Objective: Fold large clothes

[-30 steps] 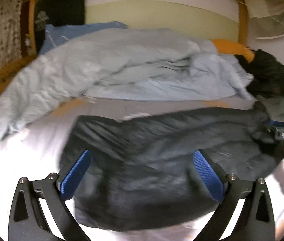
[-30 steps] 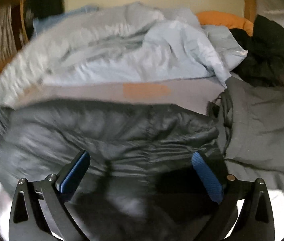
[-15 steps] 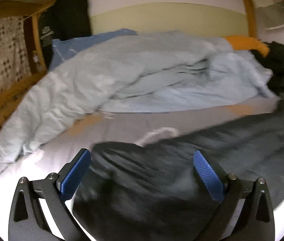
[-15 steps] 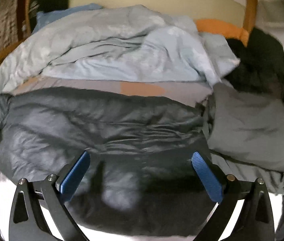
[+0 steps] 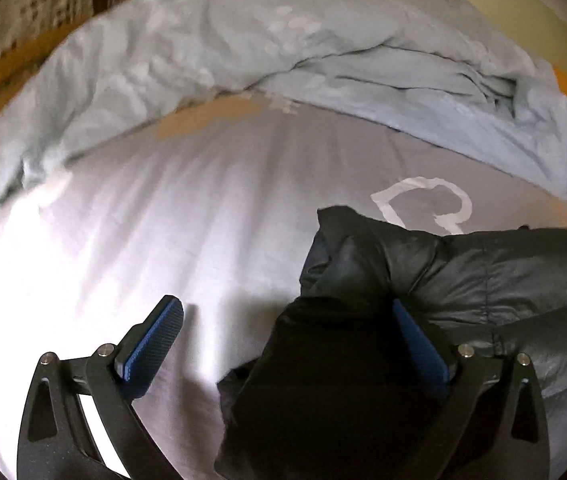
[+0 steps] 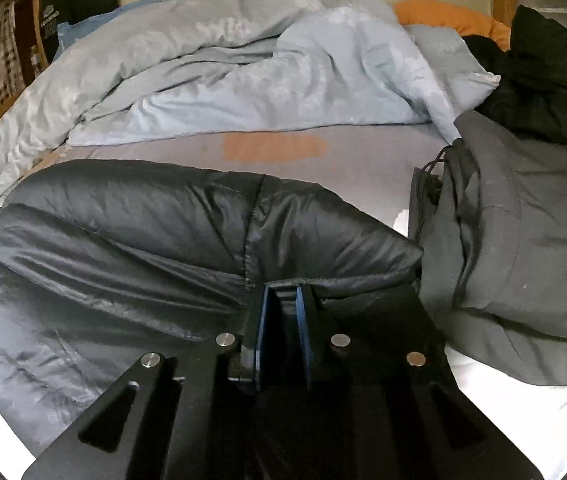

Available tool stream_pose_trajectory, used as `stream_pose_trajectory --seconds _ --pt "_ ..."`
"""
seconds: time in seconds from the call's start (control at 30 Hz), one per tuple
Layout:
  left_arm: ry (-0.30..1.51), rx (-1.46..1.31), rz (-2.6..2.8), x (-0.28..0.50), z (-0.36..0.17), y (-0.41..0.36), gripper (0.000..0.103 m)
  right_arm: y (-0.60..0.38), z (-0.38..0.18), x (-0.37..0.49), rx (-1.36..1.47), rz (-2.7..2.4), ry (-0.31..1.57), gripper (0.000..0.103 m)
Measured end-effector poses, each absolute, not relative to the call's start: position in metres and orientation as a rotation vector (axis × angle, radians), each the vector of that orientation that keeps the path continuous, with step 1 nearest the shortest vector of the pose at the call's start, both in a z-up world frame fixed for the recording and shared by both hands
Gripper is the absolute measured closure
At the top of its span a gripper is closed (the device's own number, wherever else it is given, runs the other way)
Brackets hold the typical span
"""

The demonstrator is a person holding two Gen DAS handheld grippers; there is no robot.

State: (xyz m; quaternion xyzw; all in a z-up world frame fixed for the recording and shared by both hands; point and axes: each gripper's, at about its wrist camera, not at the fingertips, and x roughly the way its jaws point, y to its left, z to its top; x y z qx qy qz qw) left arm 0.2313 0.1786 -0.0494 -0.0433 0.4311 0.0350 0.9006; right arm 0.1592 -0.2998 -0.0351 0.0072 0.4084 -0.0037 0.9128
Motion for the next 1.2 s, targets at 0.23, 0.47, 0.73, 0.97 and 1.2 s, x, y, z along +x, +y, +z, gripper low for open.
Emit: stream_pose_trajectory --seconds 0.23,0.47,0.73,0.97,1.2 --pt "0.793 -0.008 0.154 0.215 -0.019 0.164 0.01 -0.299 -0.035 0.156 -0.012 -0.022 0.846 0.087" --pt "0.385 0.07 0.1 0.147 0.068 0.127 0.01 -0.308 0.006 0.138 0.071 -0.05 0.769 0.087" --pt "0.255 0.123 -0.026 0.079 0.077 0.065 0.01 -0.288 0.062 0.095 0.113 -0.053 0.609 0.086" --pt "0.335 0.033 -0.188 0.046 0.071 0.02 0.01 -0.258 0.084 0.061 -0.02 -0.033 0.512 0.068" --pt "0.419 -0.103 -0.225 0.045 0.074 -0.012 0.01 -0.268 0.062 0.065 -0.012 -0.074 0.585 0.066"
